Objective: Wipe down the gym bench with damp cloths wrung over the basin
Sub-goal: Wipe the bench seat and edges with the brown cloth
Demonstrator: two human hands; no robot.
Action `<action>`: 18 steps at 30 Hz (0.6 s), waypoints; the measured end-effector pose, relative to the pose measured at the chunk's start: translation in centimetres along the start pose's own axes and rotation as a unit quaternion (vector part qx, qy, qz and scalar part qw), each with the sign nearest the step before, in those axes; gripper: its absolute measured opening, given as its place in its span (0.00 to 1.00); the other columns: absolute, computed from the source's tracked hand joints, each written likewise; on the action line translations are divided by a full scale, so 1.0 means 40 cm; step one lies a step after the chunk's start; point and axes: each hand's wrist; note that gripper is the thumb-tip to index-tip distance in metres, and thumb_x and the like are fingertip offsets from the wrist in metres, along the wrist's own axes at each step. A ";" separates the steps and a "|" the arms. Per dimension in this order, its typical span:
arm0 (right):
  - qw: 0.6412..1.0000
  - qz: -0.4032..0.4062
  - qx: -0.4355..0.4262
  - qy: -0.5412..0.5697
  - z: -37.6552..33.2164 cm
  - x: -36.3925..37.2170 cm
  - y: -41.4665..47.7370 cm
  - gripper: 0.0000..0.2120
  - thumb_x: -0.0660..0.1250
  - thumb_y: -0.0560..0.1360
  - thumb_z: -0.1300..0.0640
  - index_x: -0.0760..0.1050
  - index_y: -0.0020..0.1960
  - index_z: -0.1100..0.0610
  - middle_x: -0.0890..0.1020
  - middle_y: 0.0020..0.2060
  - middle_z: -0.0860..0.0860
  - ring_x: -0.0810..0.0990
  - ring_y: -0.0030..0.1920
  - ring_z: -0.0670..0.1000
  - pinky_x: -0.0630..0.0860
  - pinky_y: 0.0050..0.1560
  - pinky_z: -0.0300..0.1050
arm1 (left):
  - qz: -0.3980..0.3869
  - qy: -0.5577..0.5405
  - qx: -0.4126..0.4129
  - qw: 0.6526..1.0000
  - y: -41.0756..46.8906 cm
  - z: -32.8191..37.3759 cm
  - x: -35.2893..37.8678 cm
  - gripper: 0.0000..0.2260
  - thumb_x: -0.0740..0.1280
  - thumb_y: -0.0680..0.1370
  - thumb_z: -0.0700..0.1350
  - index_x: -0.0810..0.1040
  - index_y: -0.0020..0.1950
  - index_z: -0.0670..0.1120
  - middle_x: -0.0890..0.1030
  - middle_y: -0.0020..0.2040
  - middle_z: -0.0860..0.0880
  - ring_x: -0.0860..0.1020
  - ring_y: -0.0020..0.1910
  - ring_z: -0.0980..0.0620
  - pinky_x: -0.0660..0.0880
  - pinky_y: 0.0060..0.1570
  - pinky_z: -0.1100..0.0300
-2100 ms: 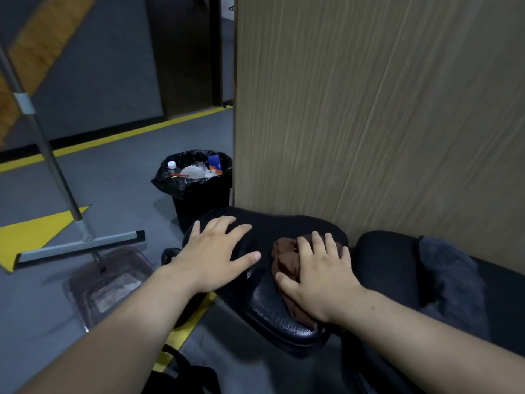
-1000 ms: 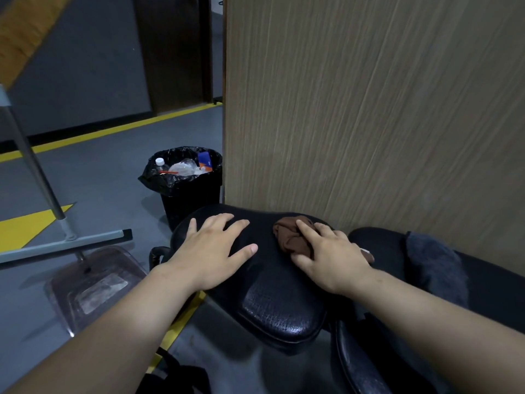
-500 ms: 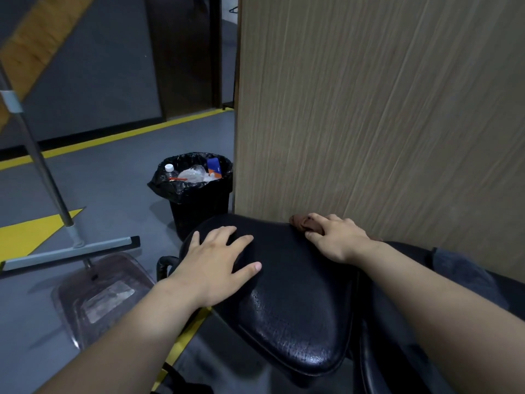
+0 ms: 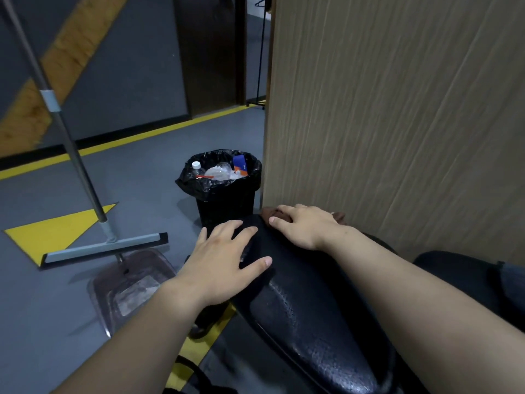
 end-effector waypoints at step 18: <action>0.985 -0.049 -0.116 -0.117 -0.319 0.060 0.070 0.26 0.58 0.70 0.33 0.77 0.62 0.44 0.78 0.58 0.53 0.69 0.63 0.59 0.63 0.61 0.62 | 0.097 -0.047 -0.112 0.988 -0.066 -0.165 -0.103 0.25 0.52 0.78 0.50 0.66 0.75 0.49 0.68 0.73 0.49 0.65 0.71 0.48 0.63 0.70 0.48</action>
Point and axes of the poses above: each hand's wrist, its own y-axis towards the middle knuckle, its own x-axis out of the palm, z = x × y
